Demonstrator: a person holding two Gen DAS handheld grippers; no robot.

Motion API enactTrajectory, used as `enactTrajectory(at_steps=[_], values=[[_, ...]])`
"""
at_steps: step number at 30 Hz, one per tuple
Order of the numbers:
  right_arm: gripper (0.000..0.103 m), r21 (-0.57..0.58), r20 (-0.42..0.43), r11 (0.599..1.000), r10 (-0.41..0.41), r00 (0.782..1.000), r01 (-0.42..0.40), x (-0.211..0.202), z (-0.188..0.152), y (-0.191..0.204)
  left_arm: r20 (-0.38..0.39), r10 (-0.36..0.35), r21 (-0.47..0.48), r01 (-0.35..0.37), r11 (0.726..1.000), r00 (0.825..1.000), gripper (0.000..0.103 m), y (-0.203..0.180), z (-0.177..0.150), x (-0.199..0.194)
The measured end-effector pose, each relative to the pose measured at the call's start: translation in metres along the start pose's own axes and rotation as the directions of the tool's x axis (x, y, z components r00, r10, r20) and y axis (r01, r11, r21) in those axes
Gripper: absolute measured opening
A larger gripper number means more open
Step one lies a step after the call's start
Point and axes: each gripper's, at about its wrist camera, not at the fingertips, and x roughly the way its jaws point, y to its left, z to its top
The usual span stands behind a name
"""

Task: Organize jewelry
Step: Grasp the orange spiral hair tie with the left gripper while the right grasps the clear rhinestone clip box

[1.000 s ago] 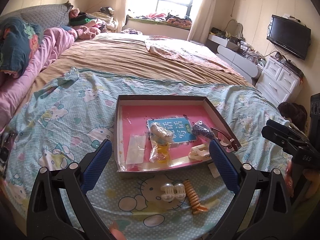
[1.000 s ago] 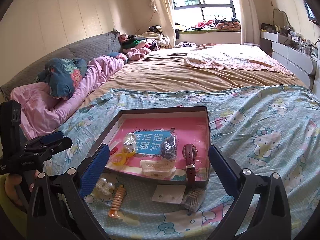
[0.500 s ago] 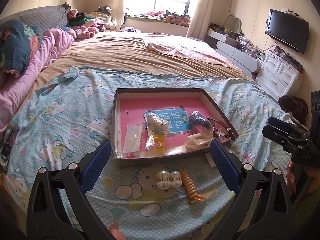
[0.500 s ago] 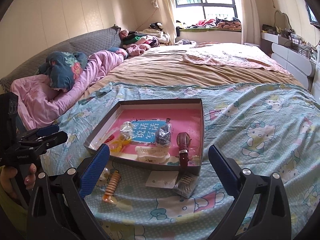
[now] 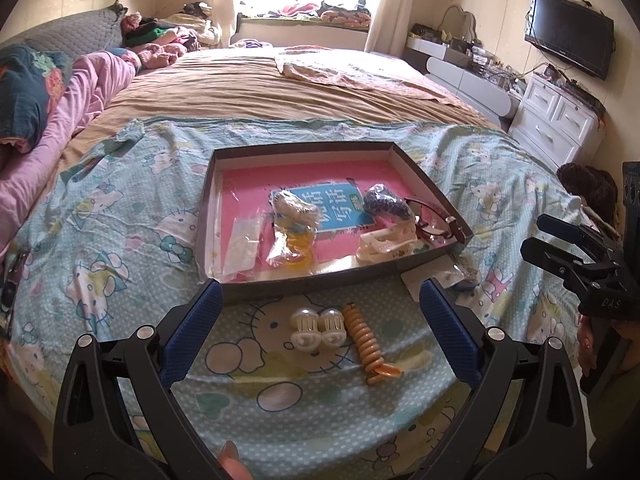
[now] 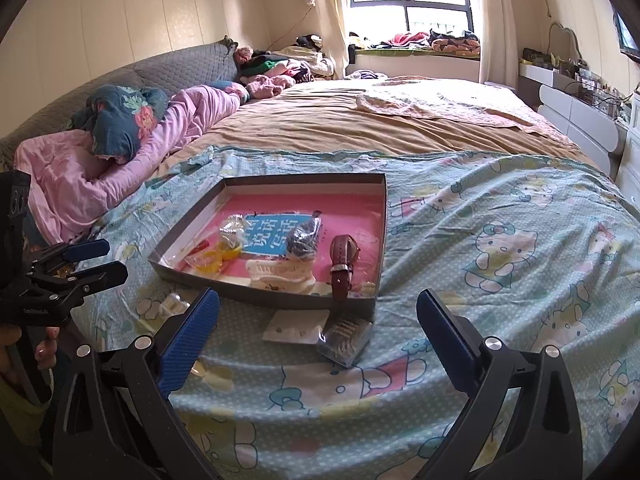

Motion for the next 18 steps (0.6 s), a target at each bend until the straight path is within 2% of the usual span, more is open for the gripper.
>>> enactTrajectory(at_steps=[9, 18], values=[[0.098, -0.043, -0.053, 0.999, -0.029, 0.998, 0.027, 0.010, -0.016, -0.008, -0.053, -0.023, 0.005, 0.023, 1.000, 0.998, 0.092, -0.012, -0.014, 0.012], [0.098, -0.079, -0.120, 0.996, -0.061, 0.991, 0.052, 0.030, -0.032, -0.018, -0.130, -0.068, -0.026, 0.065, 0.998, 0.989, 0.092, -0.016, -0.033, 0.027]])
